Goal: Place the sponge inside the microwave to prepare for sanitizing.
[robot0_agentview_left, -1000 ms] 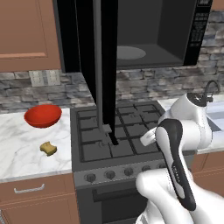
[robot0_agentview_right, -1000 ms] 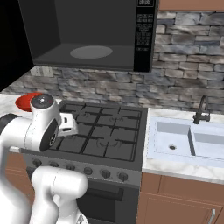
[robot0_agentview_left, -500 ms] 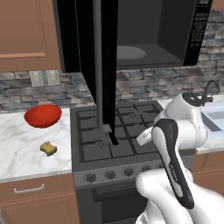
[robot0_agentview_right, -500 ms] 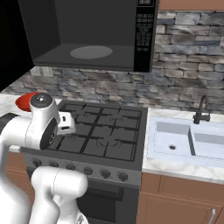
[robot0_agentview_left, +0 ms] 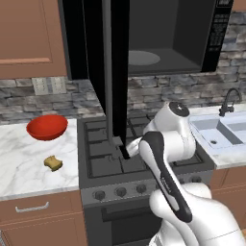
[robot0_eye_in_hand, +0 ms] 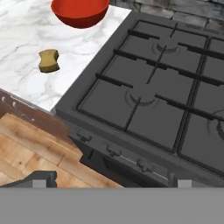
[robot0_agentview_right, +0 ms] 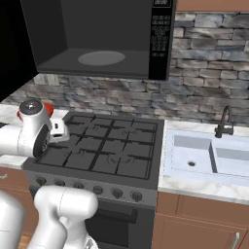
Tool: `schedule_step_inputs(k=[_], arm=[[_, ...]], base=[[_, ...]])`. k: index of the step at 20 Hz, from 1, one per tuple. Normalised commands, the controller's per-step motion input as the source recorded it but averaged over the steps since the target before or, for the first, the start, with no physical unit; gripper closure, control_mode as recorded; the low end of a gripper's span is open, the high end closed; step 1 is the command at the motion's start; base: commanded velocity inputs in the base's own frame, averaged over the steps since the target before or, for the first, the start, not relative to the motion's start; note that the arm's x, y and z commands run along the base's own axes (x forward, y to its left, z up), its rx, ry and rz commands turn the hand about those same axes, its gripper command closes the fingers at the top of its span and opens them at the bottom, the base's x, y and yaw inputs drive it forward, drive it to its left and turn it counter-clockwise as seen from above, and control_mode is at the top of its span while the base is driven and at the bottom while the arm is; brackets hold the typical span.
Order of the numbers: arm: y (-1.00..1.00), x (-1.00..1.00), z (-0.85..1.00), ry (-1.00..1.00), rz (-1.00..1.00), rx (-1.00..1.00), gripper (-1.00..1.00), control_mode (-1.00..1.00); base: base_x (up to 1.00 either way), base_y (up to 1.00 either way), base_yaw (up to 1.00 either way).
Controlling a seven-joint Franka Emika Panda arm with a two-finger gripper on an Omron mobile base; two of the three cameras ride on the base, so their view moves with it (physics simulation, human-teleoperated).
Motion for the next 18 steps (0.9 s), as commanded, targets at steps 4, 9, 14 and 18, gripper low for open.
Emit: schedule_step_inputs(k=[4, 9, 14, 18], arm=[[0.5, 0.34, -0.16, 0.0, 0.03, 0.0, -1.0, -1.0], [0.23, 0.39, -0.34, 0.0, 0.06, 0.0, -1.0, -1.0], [0.09, 0.38, -0.33, -0.01, 0.09, 0.0, -1.0, -1.0], [0.34, 0.27, -0.09, -0.01, 0.13, 0.01, -1.0, -1.0]], base=[[0.0, 0.0, 0.0], [0.0, 0.0, 0.0], [0.0, 0.0, 0.0], [0.0, 0.0, 0.0]])
